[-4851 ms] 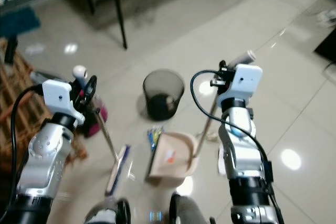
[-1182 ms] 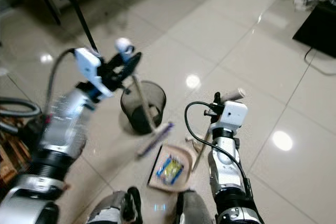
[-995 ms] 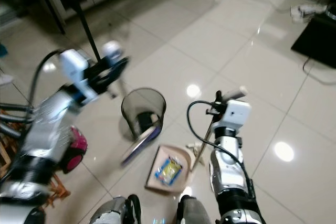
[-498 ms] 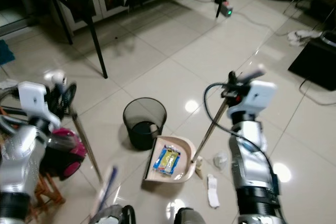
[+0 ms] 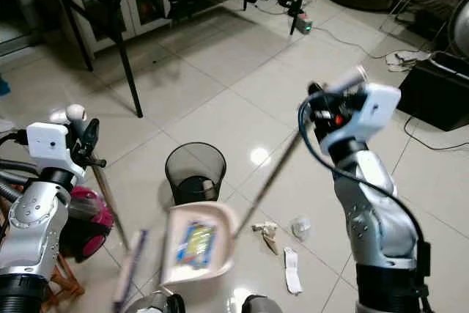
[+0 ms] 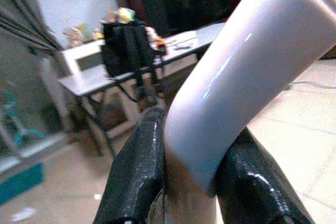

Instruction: Sweep floor

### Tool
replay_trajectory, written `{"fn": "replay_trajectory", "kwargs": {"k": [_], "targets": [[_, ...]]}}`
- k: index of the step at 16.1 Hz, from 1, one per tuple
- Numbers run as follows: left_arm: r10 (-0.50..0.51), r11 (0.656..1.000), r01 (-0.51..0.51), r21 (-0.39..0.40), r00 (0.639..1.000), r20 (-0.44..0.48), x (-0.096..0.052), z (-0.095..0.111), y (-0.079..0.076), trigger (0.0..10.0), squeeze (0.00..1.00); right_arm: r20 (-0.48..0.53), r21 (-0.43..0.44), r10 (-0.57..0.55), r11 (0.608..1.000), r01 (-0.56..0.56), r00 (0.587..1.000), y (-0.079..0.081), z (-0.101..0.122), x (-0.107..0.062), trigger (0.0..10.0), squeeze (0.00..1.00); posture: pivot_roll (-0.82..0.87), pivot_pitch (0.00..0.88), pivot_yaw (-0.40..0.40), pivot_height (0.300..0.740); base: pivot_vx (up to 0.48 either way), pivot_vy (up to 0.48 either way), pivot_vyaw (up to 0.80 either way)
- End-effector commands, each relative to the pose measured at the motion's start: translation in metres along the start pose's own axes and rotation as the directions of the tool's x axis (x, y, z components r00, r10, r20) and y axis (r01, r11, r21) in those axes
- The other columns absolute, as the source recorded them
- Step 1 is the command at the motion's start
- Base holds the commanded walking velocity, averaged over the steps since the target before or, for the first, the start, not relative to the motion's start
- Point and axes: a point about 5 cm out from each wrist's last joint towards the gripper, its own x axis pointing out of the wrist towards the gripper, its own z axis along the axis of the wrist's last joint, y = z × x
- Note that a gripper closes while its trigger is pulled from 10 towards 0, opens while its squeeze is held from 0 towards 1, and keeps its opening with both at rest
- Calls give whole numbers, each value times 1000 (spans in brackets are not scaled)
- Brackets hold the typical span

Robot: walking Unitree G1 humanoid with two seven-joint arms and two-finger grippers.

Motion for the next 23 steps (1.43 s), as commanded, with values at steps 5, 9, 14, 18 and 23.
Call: {"fn": "replay_trajectory", "kwargs": {"k": [5, 9, 14, 18, 23], "targets": [[19, 1000, -20, 20, 998, 61, 6, 14, -5, 10000, 0, 178, 44, 49, 997, -58, 983, 15, 57, 14, 10000, 0, -67, 18, 3, 740, 0, 0, 0], [21, 1000, -22, 13, 997, 76, 7, 17, -12, 10000, 0, 301, -19, 48, 999, -45, 952, 22, 73, 38, 10000, 0, -53, 31, -2, 740, 0, 0, 0], [15, 1000, -16, 12, 997, 78, -2, 19, -20, 10000, 0, 406, -129, 48, 992, 5, 913, 22, 65, 74, 10000, 0, -7, 69, -2, 740, 0, 0, 0], [-16, 1000, 16, 7, 994, 107, -4, 32, -29, 10000, 0, 466, -94, -8, 994, 59, 885, 19, 63, 95, 10000, 0, 28, 67, -5, 740, 0, 0, 0], [-46, 999, 48, -14, 992, 119, -2, 37, -34, 10000, 0, 514, -51, -84, 990, 129, 854, 9, 58, 95, 10000, 0, 16, 58, 10, 740, 49, 0, 0]]}}
